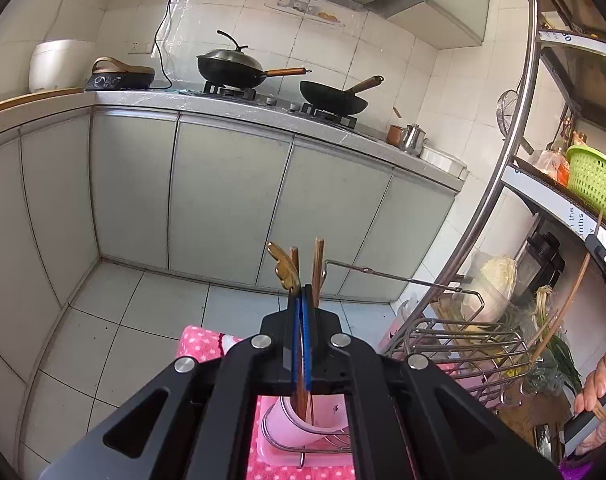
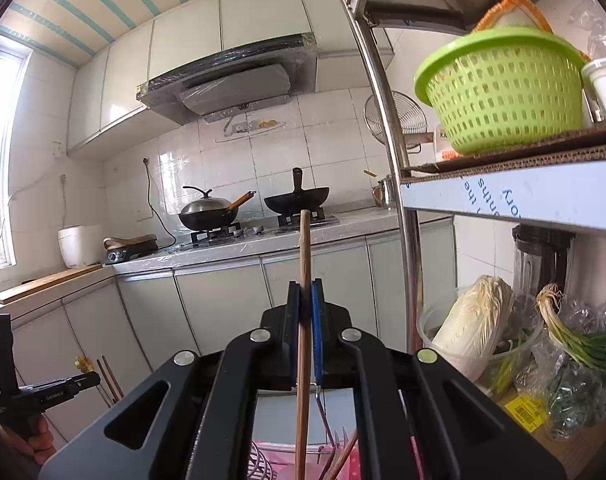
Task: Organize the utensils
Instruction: 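Lower the gold utensil and chopstick into the pink cup, opening both tools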
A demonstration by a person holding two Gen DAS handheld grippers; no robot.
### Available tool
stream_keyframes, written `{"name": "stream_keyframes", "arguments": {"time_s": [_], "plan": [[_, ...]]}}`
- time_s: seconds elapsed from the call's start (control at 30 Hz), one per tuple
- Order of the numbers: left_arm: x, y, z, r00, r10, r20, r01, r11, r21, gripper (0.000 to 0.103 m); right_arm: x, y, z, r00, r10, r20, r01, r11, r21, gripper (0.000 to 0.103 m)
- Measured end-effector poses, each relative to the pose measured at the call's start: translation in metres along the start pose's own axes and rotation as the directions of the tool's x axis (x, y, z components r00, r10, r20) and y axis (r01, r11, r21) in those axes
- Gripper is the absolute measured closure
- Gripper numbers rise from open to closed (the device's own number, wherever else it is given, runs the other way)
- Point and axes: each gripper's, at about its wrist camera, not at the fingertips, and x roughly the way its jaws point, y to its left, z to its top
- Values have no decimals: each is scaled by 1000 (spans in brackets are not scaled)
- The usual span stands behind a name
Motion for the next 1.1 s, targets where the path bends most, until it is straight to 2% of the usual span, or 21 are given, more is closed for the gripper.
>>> {"name": "stream_keyframes", "arguments": {"time_s": [0.2,0.53,0.9,0.97,1.07,1.1], "plan": [[13,0,-17,999,2,-47,-1,1000,13,102,1,-13,-35,998,-10,-61,13,999,43,97],[25,7,-36,992,-6,-125,4,1000,-12,102,-5,-34,-90,976,6,-219,37,981,191,97],[41,15,-33,986,-12,-167,3,999,-54,101,41,-37,-84,944,27,-329,37,982,187,97],[42,16,-33,984,-17,-177,7,998,-59,100,44,-37,-84,941,35,-338,35,980,198,96],[42,18,-33,982,-12,-188,0,998,-61,88,46,-37,-89,927,50,-371,31,977,210,94],[42,19,-33,982,-14,-189,1,998,-68,81,47,-38,-93,920,58,-389,30,976,216,86]]}}
